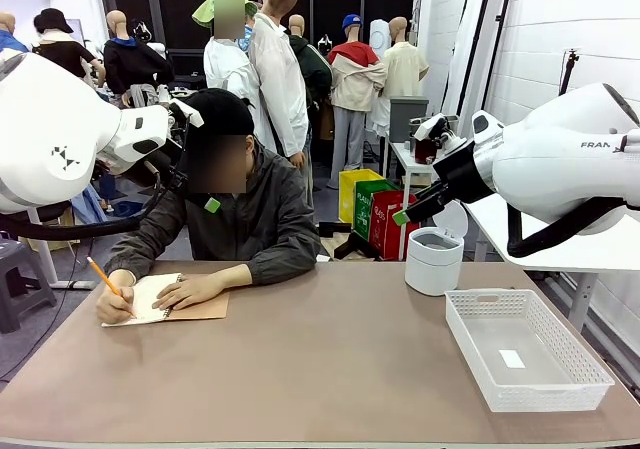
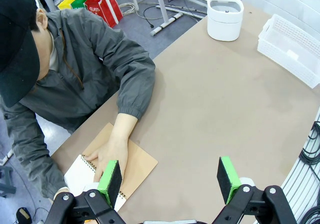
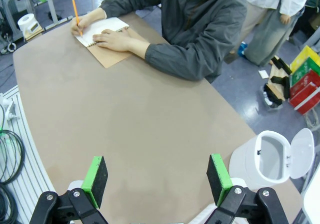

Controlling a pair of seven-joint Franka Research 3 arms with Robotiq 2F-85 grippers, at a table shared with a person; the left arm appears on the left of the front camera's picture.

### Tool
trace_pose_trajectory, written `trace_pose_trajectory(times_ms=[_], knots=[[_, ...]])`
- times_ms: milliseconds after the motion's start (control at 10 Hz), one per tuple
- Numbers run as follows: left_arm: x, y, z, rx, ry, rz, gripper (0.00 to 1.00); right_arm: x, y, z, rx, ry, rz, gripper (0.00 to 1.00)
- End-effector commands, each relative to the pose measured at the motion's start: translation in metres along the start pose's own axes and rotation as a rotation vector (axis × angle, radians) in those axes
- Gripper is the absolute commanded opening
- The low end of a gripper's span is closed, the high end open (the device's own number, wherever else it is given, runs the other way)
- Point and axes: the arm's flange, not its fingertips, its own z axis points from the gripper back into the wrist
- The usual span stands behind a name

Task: Sort the paper based on its condition.
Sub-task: If a person hands you a paper, place it in the Organizing basket , and if it's crumpled, put it in the Trash can.

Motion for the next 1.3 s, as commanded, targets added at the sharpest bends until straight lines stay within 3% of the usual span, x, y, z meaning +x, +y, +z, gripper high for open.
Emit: trace_pose_trajectory(times_ms=[0, 1200], knots=[[-0.0001, -0.0001, -0.0003, 0.007, 0.004, 0.014, 1.0, -0.0004, 0.0002, -0.0001, 0.008, 0.0, -0.001, 1.0], [-0.0001, -0.0001, -0.0003, 0.007, 0.004, 0.014, 1.0, -0.0004, 0.0002, -0.0001, 0.008, 0.0, -0.001, 1.0]])
